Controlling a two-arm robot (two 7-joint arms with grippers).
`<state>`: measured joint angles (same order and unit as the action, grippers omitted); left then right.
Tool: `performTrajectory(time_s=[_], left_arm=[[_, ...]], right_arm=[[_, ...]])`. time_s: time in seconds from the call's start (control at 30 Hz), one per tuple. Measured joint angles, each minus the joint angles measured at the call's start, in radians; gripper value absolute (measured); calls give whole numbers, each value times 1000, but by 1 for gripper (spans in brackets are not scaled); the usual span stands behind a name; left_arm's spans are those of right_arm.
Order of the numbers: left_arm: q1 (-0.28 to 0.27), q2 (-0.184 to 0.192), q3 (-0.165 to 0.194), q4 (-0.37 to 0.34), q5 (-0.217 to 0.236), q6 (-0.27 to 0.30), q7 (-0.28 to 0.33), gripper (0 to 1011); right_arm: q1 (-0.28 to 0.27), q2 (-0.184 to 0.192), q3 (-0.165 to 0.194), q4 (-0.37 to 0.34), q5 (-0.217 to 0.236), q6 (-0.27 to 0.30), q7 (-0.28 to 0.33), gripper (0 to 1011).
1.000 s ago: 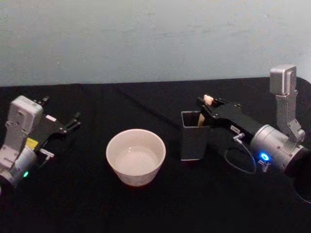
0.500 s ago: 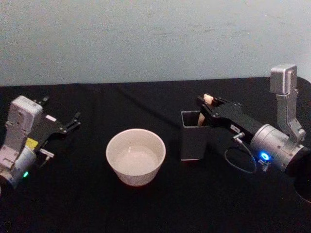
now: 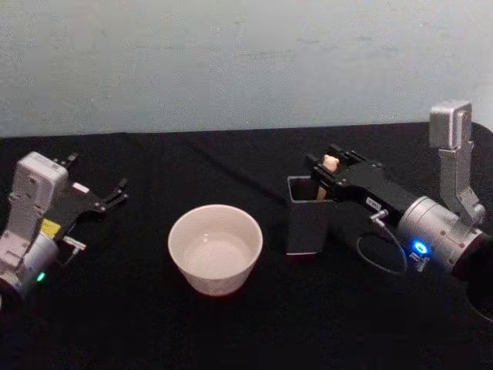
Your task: Pick up the stirring spoon with one hand, stir inside the cup, then place it back in its original position.
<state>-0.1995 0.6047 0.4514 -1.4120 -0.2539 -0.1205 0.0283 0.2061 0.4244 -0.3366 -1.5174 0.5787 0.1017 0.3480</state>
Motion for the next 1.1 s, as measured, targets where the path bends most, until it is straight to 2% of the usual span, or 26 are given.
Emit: performTrajectory(time_s=[0.07, 0.1, 0.2, 0.23, 0.3, 0.37, 0.5, 0.53, 0.6, 0.63, 0.7, 0.73, 0.77, 0.8, 0.83, 0.87, 0.93, 0.97, 1.1], left_arm=[[0, 0, 0, 0, 0, 0, 0, 1001], [0, 0, 0, 0, 0, 0, 0, 1001], [0, 0, 0, 0, 0, 0, 0, 1001], [0, 0, 0, 0, 0, 0, 0, 1001], [0, 0, 0, 0, 0, 0, 0, 1001], [0, 0, 0, 0, 0, 0, 0, 1001], [0, 0, 0, 0, 0, 0, 0, 1001], [0, 0, 0, 0, 0, 0, 0, 1001], [0, 0, 0, 0, 0, 0, 0, 1001], [0, 0, 0, 0, 0, 0, 0, 1001], [0, 0, 0, 0, 0, 0, 0, 1001], [0, 0, 0, 0, 0, 0, 0, 1001], [0, 0, 0, 0, 0, 0, 0, 1001], [0, 0, 0, 0, 0, 0, 0, 1001], [0, 0, 0, 0, 0, 0, 0, 1002], [0, 0, 0, 0, 0, 0, 0, 1001], [0, 0, 0, 0, 0, 0, 0, 1001], [0, 0, 0, 0, 0, 0, 0, 1001], [0, 0, 0, 0, 0, 0, 0, 1001]], right_arm=[[0, 0, 0, 0, 0, 0, 0, 582], [0, 0, 0, 0, 0, 0, 0, 645], [0, 0, 0, -1, 0, 0, 0, 704], [0, 0, 0, -1, 1, 0, 0, 760], [0, 0, 0, -1, 1, 0, 1, 791], [0, 0, 0, -1, 0, -3, 1, 889], [-4, -6, 8, -9, -9, -25, -5, 953], [-6, -8, 11, -12, -13, -32, -10, 997], [-11, -22, 24, -18, -33, -66, -37, 1002], [-15, -35, 34, -22, -61, -102, -68, 1002], [-18, -51, 44, -24, -95, -139, -107, 1002], [-19, -66, 52, -23, -136, -172, -153, 1002], [-19, -66, 52, -23, -136, -172, -153, 1002], [-18, -84, 61, -15, -203, -217, -219, 1002], [-18, -84, 61, -15, -203, -217, -219, 1002], [-18, -96, 68, -7, -244, -235, -264, 1002], [-19, -108, 78, 7, -291, -239, -318, 1002], [-19, -108, 78, 7, -291, -239, -318, 1002], [-30, -118, 91, 34, -350, -224, -377, 1002]])
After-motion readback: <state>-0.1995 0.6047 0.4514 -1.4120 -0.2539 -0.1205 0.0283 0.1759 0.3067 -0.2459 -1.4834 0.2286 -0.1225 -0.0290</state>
